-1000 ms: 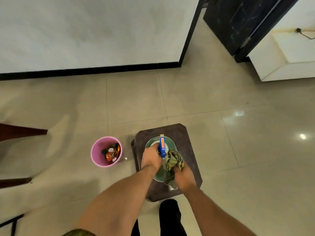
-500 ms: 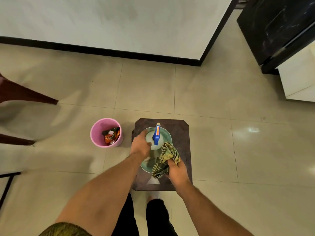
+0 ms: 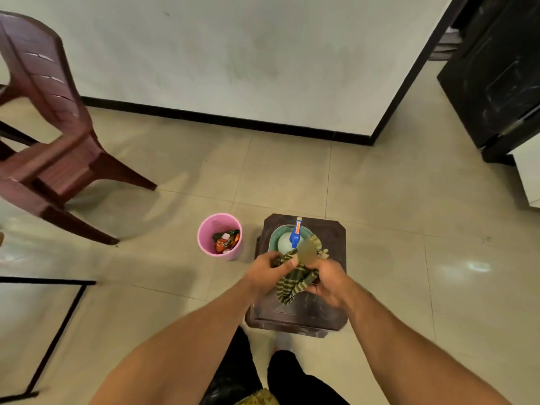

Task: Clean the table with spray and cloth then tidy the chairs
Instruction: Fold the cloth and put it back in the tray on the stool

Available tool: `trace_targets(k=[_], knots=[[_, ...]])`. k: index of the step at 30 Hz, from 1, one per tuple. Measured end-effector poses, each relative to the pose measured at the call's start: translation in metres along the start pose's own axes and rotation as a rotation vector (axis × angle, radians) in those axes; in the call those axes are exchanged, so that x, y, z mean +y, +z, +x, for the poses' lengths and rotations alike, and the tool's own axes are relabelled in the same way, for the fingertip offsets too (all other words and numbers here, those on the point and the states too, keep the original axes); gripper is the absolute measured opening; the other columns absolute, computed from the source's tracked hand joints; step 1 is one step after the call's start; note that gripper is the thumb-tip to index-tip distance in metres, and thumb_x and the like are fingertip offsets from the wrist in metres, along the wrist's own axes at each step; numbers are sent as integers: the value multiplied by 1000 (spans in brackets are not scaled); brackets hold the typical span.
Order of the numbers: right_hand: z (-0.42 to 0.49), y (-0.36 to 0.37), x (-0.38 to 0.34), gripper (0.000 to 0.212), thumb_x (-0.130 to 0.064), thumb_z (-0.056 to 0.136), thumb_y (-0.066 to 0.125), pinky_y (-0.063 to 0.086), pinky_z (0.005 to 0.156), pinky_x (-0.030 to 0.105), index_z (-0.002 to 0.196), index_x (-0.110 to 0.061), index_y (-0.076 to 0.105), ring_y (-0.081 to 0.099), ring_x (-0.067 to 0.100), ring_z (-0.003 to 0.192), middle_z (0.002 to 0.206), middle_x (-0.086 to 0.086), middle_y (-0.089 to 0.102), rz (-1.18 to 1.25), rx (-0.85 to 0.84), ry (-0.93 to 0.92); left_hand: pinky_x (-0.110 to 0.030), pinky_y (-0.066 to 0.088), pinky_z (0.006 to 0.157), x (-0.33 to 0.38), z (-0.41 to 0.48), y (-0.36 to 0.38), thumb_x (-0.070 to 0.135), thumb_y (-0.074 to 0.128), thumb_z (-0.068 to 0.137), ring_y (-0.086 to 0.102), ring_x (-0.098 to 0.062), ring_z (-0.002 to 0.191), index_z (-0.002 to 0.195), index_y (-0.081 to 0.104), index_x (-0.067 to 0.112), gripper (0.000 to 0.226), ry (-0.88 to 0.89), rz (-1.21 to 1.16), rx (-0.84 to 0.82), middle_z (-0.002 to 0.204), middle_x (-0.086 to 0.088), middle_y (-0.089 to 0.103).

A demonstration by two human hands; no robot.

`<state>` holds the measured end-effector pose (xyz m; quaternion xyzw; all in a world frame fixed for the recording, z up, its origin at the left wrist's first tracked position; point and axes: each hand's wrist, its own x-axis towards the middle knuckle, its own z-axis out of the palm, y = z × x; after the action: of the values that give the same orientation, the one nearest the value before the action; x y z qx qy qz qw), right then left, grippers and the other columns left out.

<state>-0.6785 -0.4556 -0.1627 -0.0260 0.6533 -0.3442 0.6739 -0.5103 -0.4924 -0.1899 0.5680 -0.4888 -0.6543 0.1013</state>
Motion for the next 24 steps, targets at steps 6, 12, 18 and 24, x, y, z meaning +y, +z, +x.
trace_targets(k=[6, 12, 18, 24], knots=[[-13, 12, 0, 29, 2, 97, 41, 61, 74, 44, 119, -2, 60, 67, 33, 108, 116, 21, 70, -18, -24, 8, -36, 54, 97, 0, -21, 1, 43, 67, 93, 67, -18, 105, 131, 61, 15, 47, -7, 306, 16, 114, 1, 71], [-18, 14, 10, 21, -3, 101, 41, 60, 53, 35, 107, -9, 60, 70, 31, 93, 104, 16, 69, -106, 204, -87, -43, 52, 99, -3, -26, -3, 16, 47, 104, 63, -33, 111, 124, 65, 3, 30, -173, -63, 420, 115, -15, 68], [-23, -2, 14, 24, -7, 104, 40, 58, 48, 29, 103, -11, 64, 71, 28, 79, 99, 17, 74, 45, 227, -97, -51, 57, 94, -1, -29, -15, 5, 48, 99, 65, -30, 90, 99, 60, 7, 12, -392, -709, 595, 99, -16, 67], [-28, -7, 9, 29, 4, 99, 39, 60, 66, 38, 109, -11, 62, 69, 29, 93, 108, 17, 70, 248, 161, -117, -39, 53, 87, 17, -33, -14, 3, 47, 93, 58, -30, 96, 114, 58, 5, 23, -366, -602, 727, 104, -15, 63]])
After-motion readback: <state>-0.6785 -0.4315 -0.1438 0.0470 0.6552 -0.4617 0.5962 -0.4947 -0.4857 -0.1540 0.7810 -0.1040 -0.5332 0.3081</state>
